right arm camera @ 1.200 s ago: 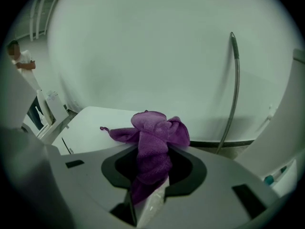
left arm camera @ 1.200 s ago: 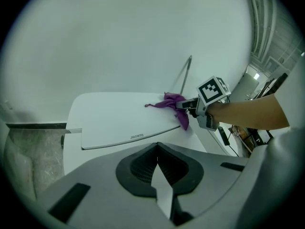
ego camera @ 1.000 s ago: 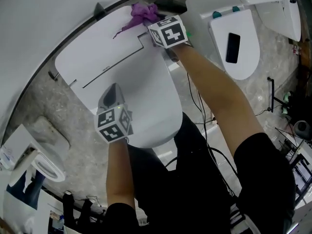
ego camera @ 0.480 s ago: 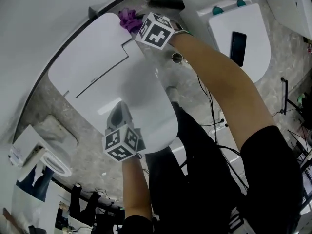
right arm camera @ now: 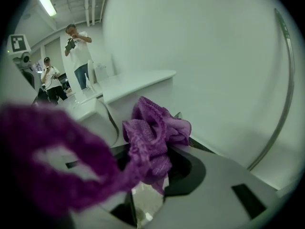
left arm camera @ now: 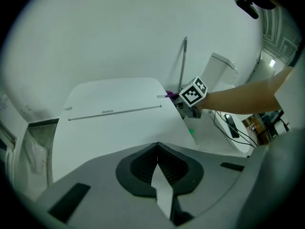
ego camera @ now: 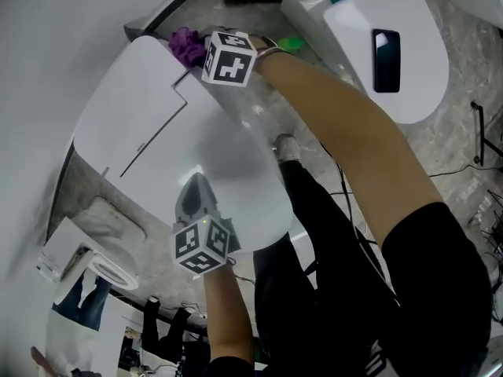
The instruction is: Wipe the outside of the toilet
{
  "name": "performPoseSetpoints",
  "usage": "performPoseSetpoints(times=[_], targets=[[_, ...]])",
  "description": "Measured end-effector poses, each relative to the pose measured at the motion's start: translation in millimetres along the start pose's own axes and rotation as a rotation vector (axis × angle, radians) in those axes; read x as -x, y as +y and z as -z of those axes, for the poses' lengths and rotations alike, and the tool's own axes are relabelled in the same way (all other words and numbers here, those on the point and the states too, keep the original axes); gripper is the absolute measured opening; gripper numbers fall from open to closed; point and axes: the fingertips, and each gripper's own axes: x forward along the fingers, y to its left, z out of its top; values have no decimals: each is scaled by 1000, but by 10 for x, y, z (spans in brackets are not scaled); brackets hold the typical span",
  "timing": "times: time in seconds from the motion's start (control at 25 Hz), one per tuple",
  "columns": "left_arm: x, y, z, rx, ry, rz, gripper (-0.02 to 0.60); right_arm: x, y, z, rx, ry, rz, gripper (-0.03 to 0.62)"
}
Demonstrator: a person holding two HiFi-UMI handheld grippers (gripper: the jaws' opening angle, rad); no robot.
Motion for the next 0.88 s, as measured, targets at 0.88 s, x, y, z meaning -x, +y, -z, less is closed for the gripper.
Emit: performPoseSetpoints(times=[0.88], targets=[[-333, 25, 170, -22, 61, 4, 8, -458, 17, 543, 34, 55, -1, 118]])
